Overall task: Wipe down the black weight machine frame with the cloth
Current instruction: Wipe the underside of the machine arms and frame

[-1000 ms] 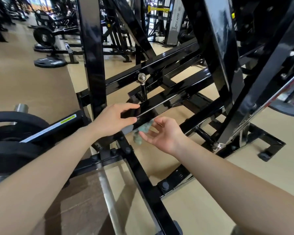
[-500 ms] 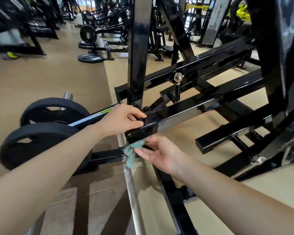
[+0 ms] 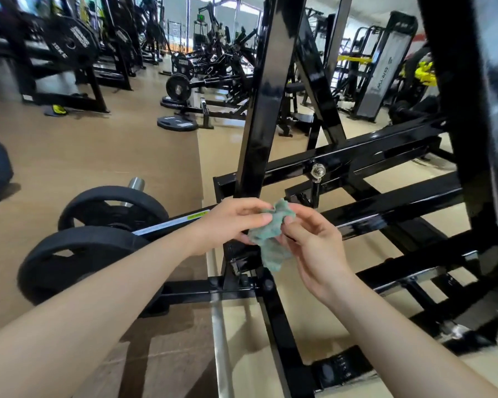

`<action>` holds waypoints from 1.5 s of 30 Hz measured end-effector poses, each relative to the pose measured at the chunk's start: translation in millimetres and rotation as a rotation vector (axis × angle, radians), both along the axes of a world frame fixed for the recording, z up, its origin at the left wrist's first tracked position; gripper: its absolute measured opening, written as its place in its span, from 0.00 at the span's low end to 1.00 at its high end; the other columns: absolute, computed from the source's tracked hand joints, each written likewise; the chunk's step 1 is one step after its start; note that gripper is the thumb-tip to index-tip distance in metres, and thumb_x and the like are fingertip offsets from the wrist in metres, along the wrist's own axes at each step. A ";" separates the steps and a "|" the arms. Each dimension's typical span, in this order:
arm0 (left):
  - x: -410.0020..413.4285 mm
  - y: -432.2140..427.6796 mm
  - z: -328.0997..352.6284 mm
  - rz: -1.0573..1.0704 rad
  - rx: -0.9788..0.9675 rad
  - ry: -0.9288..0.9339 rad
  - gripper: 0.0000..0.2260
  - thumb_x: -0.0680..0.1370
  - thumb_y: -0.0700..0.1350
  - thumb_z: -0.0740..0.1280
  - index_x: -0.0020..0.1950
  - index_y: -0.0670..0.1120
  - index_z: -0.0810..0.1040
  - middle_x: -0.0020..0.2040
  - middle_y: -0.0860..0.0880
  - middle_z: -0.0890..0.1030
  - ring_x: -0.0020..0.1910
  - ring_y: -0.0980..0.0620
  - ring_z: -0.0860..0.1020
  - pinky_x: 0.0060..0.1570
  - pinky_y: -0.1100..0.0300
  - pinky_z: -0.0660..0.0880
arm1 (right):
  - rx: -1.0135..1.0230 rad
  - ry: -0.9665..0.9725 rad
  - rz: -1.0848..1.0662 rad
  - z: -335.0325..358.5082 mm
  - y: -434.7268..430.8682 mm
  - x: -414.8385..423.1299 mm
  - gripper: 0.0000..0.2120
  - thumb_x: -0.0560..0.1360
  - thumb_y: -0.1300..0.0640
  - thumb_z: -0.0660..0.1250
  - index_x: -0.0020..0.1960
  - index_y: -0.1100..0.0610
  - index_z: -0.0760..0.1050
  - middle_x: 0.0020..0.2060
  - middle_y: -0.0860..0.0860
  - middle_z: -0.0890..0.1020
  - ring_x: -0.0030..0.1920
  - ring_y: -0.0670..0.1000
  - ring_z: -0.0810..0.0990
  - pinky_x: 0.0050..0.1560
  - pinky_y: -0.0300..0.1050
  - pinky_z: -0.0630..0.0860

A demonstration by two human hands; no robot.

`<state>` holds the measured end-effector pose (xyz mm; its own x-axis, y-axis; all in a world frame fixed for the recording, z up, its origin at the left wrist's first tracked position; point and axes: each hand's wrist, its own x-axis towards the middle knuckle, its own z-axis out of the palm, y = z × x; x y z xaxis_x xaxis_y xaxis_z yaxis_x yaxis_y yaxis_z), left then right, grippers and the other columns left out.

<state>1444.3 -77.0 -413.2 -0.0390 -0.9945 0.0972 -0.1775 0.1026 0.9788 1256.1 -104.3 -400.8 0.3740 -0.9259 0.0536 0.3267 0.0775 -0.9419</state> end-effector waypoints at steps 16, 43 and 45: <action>12.6 -50.6 -23.2 0.849 -0.126 -0.223 0.13 0.70 0.47 0.80 0.39 0.50 0.75 0.42 0.52 0.80 0.48 0.48 0.77 0.44 0.54 0.75 | -1.090 1.312 -0.158 -15.4 -49.2 -10.4 0.14 0.79 0.41 0.65 0.61 0.44 0.80 0.58 0.43 0.79 0.63 0.50 0.70 0.65 0.54 0.57; 6.9 -51.4 65.9 0.788 -0.245 0.212 0.09 0.80 0.42 0.69 0.52 0.53 0.87 0.53 0.54 0.86 0.56 0.53 0.83 0.62 0.47 0.79 | -0.440 0.470 -0.371 68.3 -90.2 101.3 0.05 0.76 0.61 0.73 0.47 0.54 0.78 0.39 0.48 0.80 0.40 0.54 0.85 0.41 0.57 0.84; 6.6 -52.0 90.4 0.763 -0.290 0.181 0.13 0.79 0.38 0.69 0.50 0.57 0.86 0.52 0.57 0.85 0.56 0.56 0.83 0.63 0.49 0.79 | -0.408 0.395 -0.410 91.0 -91.1 104.3 0.06 0.77 0.62 0.72 0.45 0.54 0.77 0.39 0.48 0.80 0.39 0.55 0.85 0.40 0.56 0.84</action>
<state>1450.9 -129.1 -322.8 0.6759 -0.6761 0.2932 -0.1433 0.2697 0.9522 1360.4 -195.3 -309.9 0.0615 -0.9313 0.3589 -0.1188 -0.3639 -0.9238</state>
